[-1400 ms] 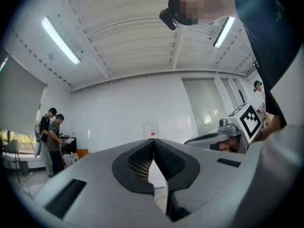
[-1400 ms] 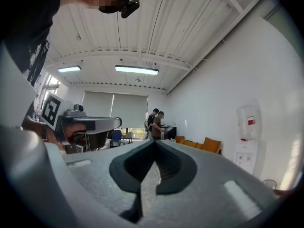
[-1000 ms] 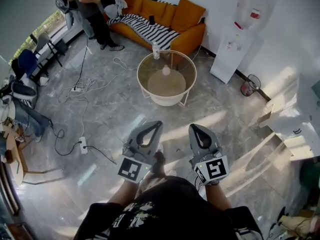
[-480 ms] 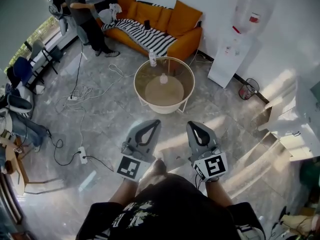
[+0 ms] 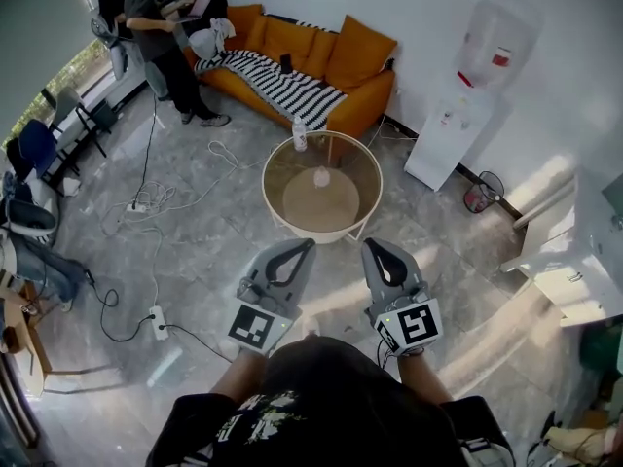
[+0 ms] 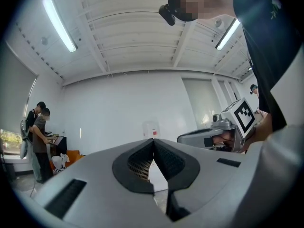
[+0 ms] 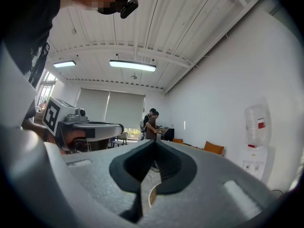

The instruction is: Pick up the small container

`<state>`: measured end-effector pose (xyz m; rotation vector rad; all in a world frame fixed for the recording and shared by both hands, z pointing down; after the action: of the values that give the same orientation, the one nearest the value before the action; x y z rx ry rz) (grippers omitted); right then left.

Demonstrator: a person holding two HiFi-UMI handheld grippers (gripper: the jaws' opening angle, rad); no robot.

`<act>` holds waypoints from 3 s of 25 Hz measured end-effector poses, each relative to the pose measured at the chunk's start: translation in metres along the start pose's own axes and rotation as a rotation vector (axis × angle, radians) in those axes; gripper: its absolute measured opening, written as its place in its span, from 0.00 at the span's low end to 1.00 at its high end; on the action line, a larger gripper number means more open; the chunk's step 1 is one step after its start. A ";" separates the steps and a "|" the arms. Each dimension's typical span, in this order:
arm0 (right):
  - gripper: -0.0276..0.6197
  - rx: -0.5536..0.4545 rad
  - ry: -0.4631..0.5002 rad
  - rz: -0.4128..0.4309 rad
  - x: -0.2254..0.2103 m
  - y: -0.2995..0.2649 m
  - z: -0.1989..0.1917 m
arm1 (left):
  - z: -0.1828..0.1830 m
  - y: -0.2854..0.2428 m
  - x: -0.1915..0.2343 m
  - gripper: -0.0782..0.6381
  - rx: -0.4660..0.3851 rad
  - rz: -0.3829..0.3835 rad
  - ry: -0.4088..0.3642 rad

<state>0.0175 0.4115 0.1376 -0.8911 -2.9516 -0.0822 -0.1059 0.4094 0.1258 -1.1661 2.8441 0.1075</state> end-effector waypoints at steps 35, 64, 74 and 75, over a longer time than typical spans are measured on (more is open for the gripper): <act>0.04 0.011 0.001 0.166 -0.159 -0.168 -0.035 | -0.028 -0.176 0.122 0.13 0.031 0.163 0.001; 0.04 0.027 -0.029 0.394 -0.324 -0.167 -0.070 | -0.053 -0.322 0.056 0.13 0.079 0.386 0.031; 0.04 0.064 -0.027 0.412 -0.319 -0.214 -0.086 | -0.070 -0.334 0.102 0.13 0.080 0.378 0.054; 0.04 0.068 -0.027 0.412 -0.318 -0.220 -0.086 | -0.070 -0.334 0.109 0.13 0.080 0.380 0.056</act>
<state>0.1635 0.0470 0.1936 -1.4723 -2.7059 0.0499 0.0493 0.0895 0.1727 -0.6121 3.0503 -0.0204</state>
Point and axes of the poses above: the fingertips, and each gripper's own axes: y backward along the fingers, x to its left, z out of its top, the point moved 3 cm from there along y, backward along the fingers, and after that the axes turned 3 degrees about z, right-handed, at the moved point
